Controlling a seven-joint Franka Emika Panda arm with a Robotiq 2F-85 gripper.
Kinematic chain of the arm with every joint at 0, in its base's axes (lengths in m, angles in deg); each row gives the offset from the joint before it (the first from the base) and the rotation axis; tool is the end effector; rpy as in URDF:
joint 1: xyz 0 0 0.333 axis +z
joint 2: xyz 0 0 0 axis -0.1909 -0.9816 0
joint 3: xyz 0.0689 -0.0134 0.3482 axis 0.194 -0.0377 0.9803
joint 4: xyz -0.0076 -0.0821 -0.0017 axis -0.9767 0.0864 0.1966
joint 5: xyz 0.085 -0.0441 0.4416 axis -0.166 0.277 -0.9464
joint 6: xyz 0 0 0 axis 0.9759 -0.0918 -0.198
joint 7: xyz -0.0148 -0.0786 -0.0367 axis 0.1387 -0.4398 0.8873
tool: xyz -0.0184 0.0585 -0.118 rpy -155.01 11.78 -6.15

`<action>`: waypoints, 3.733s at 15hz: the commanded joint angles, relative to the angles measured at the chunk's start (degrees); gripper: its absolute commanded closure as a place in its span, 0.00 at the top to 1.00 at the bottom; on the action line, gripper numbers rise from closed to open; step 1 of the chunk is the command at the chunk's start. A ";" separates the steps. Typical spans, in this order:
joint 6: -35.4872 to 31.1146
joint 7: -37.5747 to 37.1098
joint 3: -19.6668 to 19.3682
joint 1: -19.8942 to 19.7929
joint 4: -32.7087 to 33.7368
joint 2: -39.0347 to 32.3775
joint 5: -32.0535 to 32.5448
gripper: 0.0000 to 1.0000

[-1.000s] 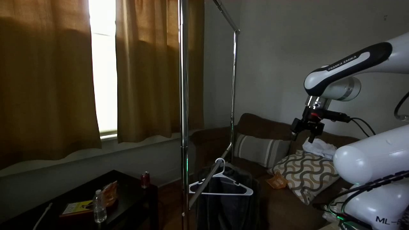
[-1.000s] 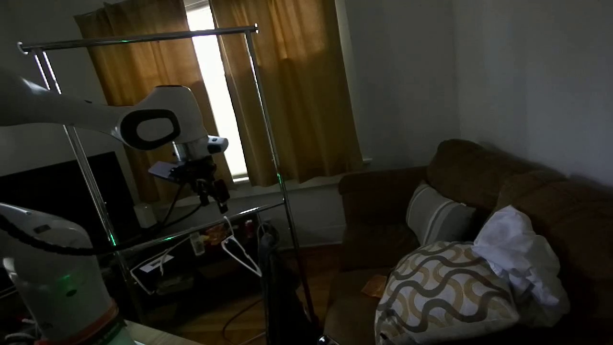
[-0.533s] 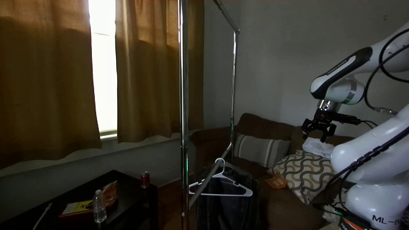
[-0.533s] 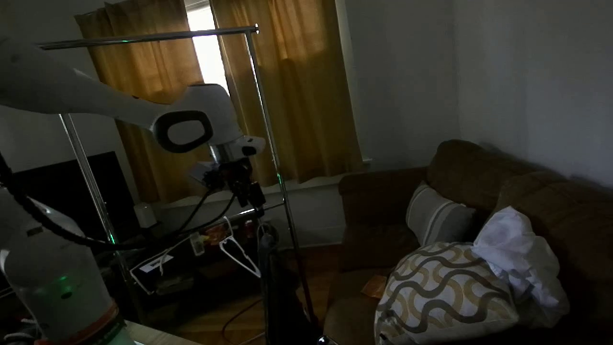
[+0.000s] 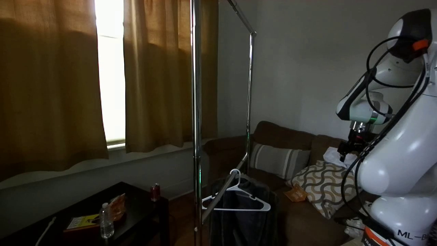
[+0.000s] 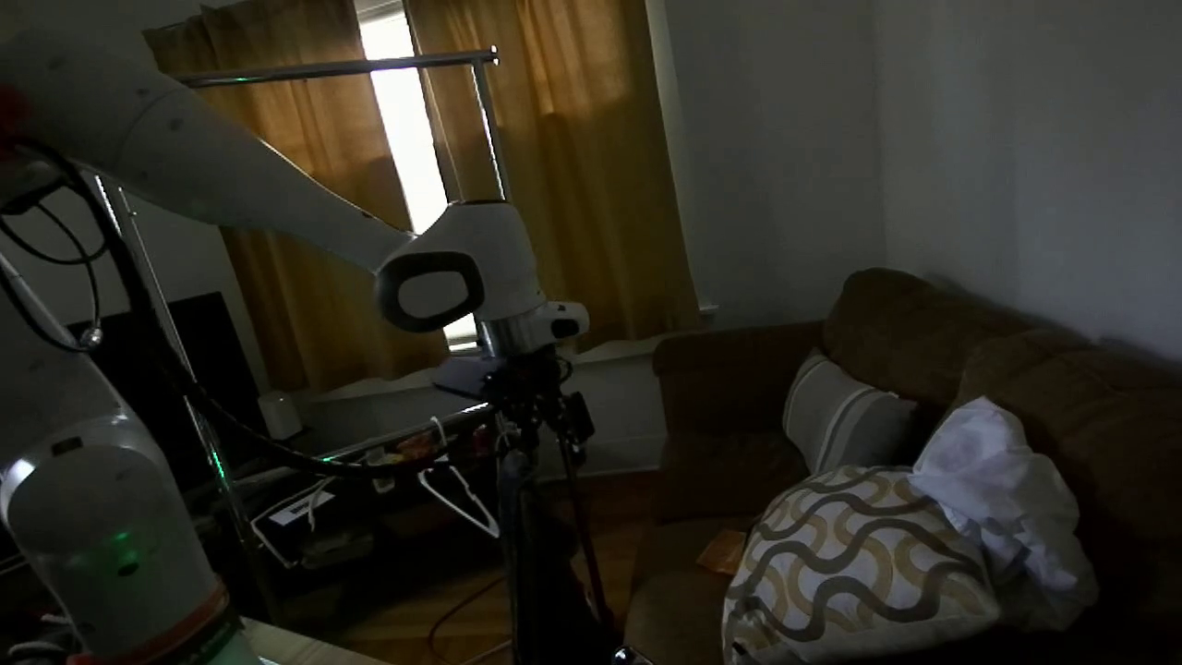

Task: Put the coat hanger on the bottom rack

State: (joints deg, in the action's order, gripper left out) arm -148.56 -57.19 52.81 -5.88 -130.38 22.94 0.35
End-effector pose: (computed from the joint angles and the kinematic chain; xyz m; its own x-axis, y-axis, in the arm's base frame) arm 0.3322 -0.3633 0.3183 0.9571 -0.2676 0.1108 -0.2643 -0.9635 -0.0437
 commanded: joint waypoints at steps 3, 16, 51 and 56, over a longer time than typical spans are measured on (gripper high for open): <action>-4.63 8.36 -3.02 -3.22 4.22 -12.03 -10.52 1.00; -1.76 8.38 0.48 -11.05 10.39 -23.95 -23.40 1.00; -32.41 -33.53 9.04 -23.61 32.89 -64.54 -11.25 1.00; -31.11 -33.51 8.80 -23.31 35.79 -67.64 -10.64 1.00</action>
State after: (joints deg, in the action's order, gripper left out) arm -179.73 -88.66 62.43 -29.44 -97.12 -41.70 -12.32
